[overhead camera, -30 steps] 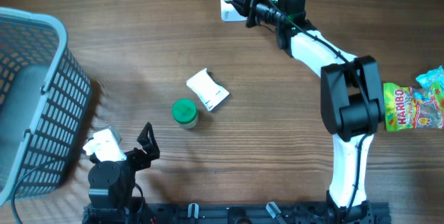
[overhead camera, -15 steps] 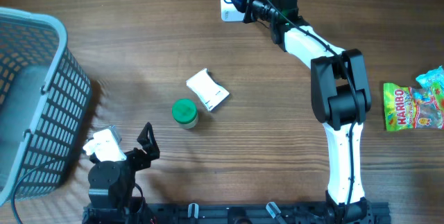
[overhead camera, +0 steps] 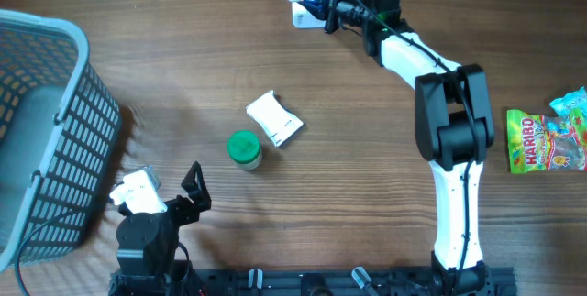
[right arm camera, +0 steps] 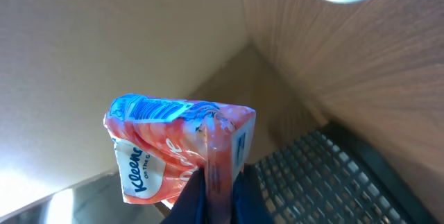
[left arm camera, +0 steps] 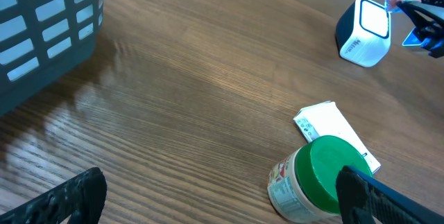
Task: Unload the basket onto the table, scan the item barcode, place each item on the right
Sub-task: 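Lift the tissue pack and hold it in front of the scanner, then carry the tissue pack to the right and drop it by the Haribo bag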
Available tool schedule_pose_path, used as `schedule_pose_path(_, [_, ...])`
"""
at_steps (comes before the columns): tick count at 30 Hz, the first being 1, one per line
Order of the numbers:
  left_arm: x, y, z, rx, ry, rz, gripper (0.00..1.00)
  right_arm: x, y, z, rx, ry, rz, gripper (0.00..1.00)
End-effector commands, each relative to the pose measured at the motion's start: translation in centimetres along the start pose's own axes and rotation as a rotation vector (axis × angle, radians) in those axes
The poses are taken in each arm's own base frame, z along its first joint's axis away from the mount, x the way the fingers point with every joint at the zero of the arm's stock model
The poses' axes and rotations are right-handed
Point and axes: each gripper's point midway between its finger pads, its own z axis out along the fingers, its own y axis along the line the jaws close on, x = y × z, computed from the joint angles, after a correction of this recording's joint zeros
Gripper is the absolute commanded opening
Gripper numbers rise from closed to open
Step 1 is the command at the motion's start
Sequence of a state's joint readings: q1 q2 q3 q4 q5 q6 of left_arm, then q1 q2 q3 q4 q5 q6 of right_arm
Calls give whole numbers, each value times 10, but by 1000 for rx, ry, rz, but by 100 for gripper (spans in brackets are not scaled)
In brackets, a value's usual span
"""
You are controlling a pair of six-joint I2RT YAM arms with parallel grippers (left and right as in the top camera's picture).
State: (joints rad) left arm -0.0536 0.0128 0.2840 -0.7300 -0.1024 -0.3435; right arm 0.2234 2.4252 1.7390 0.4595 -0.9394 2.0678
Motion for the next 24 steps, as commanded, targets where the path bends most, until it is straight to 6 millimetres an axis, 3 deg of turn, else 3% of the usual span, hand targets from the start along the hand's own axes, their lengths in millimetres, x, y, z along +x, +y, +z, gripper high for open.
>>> schedule_pose_path(1, [0,-2,0,15,0,-5,100,23,12,-4,17,85,-37,4])
schedule_pose_path(5, [0,-2,0,15,-1,-5,100,41,25,-21,64,52,31,4])
schedule_pose_path(7, [0,-2,0,15,-1,-5,100,25,19,-45,121,-102,118,4])
schedule_pose_path(9, [0,-2,0,15,-1,-5,100,-8,-3,-95,217,-425,252,4])
schedule_pose_path(10, [0,-2,0,15,-1,-5,100,-15,-16,-123,268,-563,322,4])
schedule_pose_path(13, [0,-2,0,15,0,-5,100,-16,-31,-190,354,-840,418,4])
schedule_pose_path(15, [0,-2,0,15,0,-5,100,-17,-35,-224,379,-975,442,4])
schedule_pose_path(16, [0,-2,0,15,0,-5,100,-17,-44,-260,407,-1121,506,4])
schedule_pose_path(17, [0,-2,0,15,-1,-5,100,-16,-54,-283,429,-1210,568,4])
schedule_pose_path(21, [0,-2,0,15,-1,-5,100,-13,-82,-359,527,-1501,701,4])
schedule_pose_path(24, [0,-2,0,15,0,-5,100,-22,-86,-413,565,-1736,663,5])
